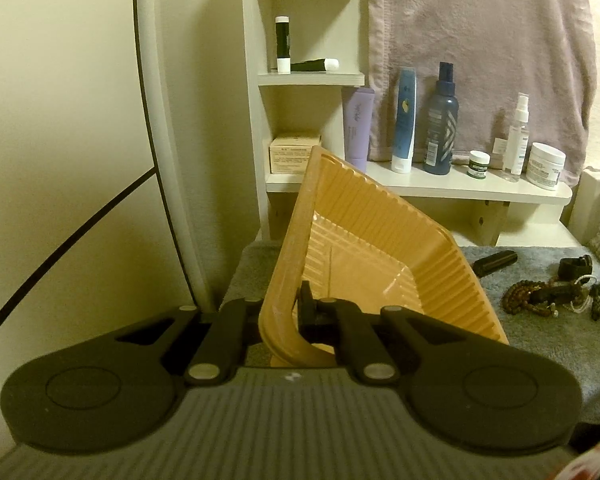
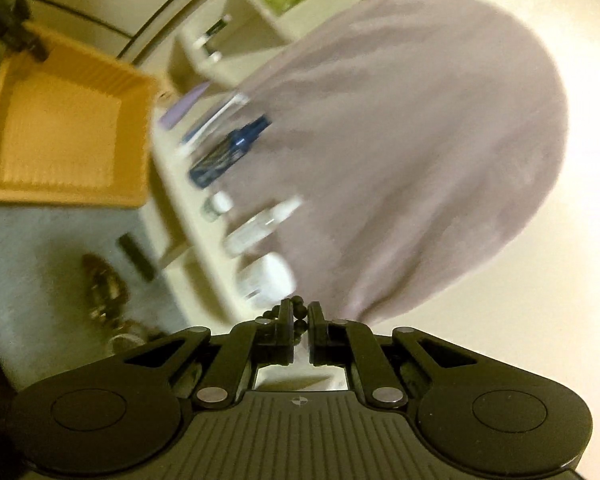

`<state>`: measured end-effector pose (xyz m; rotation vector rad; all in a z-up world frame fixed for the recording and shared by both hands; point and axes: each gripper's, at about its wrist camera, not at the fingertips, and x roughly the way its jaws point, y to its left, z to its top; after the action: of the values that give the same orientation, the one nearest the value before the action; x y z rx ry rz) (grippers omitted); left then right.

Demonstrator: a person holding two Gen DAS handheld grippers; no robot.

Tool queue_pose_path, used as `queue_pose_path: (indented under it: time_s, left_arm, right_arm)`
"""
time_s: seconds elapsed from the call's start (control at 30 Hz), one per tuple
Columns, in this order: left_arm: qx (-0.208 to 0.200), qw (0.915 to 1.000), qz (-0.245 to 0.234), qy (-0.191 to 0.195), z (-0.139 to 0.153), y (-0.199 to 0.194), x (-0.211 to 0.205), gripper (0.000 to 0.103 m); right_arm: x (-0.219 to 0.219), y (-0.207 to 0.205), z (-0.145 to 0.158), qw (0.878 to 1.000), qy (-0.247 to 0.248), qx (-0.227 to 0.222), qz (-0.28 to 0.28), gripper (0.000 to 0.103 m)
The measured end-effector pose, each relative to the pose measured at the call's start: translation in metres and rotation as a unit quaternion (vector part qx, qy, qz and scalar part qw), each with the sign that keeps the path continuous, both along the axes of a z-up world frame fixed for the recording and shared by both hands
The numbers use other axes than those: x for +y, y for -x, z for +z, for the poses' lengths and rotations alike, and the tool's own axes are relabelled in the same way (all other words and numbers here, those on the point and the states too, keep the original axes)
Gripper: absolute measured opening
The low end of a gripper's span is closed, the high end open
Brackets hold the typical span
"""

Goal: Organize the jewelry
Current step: 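Grasp the dark wooden bead strand with the right gripper while left holds tray, then lift the bead strand with the right gripper and drop it into the tray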

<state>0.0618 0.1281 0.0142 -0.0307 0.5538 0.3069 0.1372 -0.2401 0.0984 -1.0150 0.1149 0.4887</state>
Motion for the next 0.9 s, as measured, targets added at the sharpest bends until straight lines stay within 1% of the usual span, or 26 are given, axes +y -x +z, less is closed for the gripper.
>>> queue_pose_path:
  time_s: [0.17, 0.5, 0.7, 0.9]
  left_arm:
    - [-0.003, 1.0000, 0.001, 0.001, 0.001, 0.001, 0.000, 0.005]
    - [-0.003, 1.0000, -0.003, 0.004, 0.001, -0.001, 0.001, 0.005]
    - [-0.004, 1.0000, -0.002, 0.005, 0.001, -0.001, 0.002, 0.005]
    - [-0.005, 1.0000, -0.003, 0.007, 0.001, -0.002, 0.004, 0.005]
  right_arm:
    - [0.002, 0.006, 0.033, 0.999, -0.008, -0.032, 0.014, 0.006]
    - [0.028, 0.013, 0.090, 0.995, -0.045, -0.065, 0.065, 0.006]
    - [0.055, 0.015, 0.123, 0.989, -0.062, -0.084, 0.109, 0.006]
    - [0.082, 0.016, 0.161, 0.979, -0.091, -0.104, 0.152, 0.006]
